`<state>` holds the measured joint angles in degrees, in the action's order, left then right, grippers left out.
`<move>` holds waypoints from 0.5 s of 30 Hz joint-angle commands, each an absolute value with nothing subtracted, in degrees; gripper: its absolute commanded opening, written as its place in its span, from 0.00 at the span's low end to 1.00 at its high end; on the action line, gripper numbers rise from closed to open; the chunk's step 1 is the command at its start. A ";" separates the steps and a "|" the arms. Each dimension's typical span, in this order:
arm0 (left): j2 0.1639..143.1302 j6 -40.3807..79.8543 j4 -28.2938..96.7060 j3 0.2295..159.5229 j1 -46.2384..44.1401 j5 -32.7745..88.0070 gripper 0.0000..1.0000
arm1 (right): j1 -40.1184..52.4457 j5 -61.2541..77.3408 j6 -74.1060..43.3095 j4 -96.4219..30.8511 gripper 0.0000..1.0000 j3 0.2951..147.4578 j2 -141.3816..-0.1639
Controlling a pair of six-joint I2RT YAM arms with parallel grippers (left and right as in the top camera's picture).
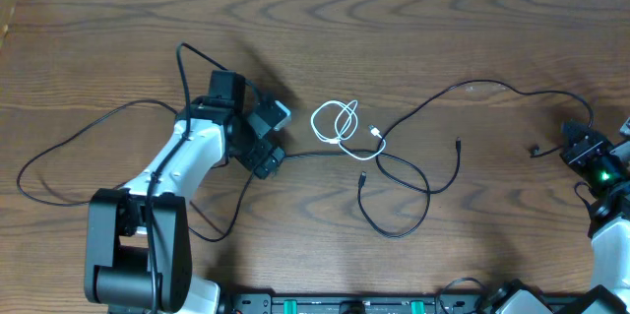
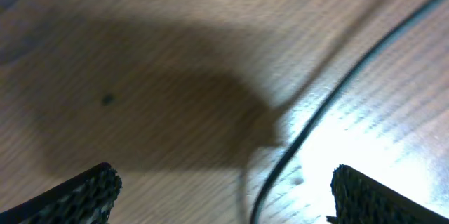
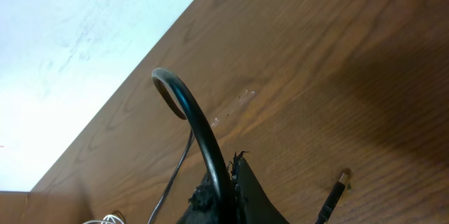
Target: Untangle cables
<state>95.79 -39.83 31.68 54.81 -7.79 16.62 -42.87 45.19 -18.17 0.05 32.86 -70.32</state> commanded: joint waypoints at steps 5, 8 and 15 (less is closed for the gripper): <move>96.01 -43.53 32.51 55.61 -8.86 17.65 0.96 | -42.26 45.34 -17.06 -0.05 0.01 33.10 -69.65; 96.82 -44.18 32.53 55.57 -8.88 17.30 0.95 | -42.26 45.36 -17.06 -0.05 0.01 33.10 -69.65; 101.14 -44.18 32.49 55.57 -8.88 17.30 0.94 | -42.26 45.36 -17.06 -0.49 0.01 33.10 -69.65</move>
